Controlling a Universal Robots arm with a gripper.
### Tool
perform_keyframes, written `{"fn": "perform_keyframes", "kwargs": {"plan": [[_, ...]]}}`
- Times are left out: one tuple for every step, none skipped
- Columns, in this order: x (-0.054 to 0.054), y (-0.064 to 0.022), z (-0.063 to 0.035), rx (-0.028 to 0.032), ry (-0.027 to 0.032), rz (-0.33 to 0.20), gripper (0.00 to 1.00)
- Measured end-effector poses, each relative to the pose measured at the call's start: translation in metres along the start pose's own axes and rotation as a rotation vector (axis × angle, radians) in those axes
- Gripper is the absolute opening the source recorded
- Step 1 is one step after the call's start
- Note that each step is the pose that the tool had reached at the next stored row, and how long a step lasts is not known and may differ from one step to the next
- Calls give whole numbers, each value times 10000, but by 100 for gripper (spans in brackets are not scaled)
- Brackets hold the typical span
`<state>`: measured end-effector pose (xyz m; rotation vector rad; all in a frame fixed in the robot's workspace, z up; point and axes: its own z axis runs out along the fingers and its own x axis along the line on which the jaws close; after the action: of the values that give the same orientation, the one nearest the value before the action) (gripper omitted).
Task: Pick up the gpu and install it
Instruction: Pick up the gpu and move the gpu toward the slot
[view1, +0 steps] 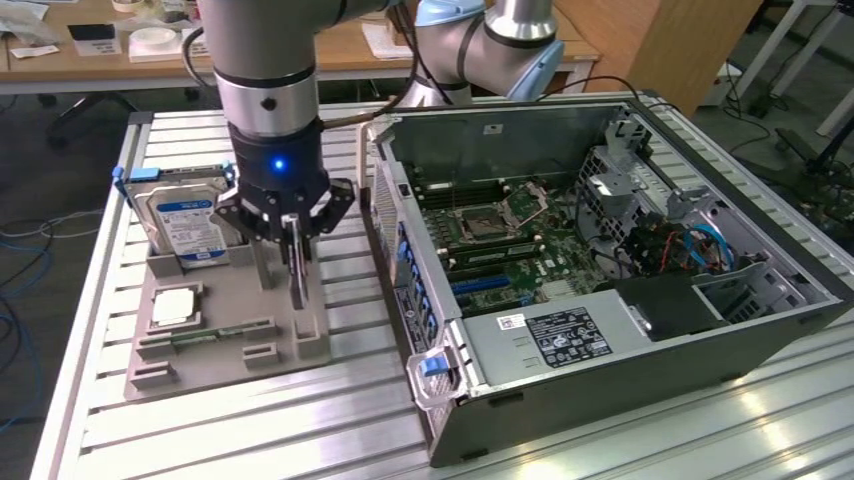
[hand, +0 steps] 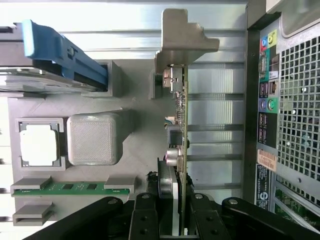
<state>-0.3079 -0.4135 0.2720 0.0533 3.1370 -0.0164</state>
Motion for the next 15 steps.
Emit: {"fn": "perform_keyframes", "kwargs": {"plan": [[0, 0, -25, -8, 0, 0, 28], [0, -1, -49, -18, 0, 0, 28], [-1, -1, -75, -29, 1, 0, 28], [-1, -1, -99, -38, 1, 0, 28], [-1, -1, -123, -48, 2, 0, 28], [-1, -1, -145, -59, 2, 0, 28], [-1, -2, -166, -71, 2, 0, 28], [-1, -2, -187, -88, 3, 0, 28], [-1, -3, -211, -103, 4, 0, 28], [-1, -3, -234, -114, 4, 1, 28], [-1, -3, -256, -128, 4, 1, 28], [-1, -3, -281, -144, 5, 1, 28], [-1, -4, -305, -160, 5, 0, 28], [-2, -4, -328, -175, 5, 1, 28], [-2, -4, -353, -187, 6, 1, 28]]}}
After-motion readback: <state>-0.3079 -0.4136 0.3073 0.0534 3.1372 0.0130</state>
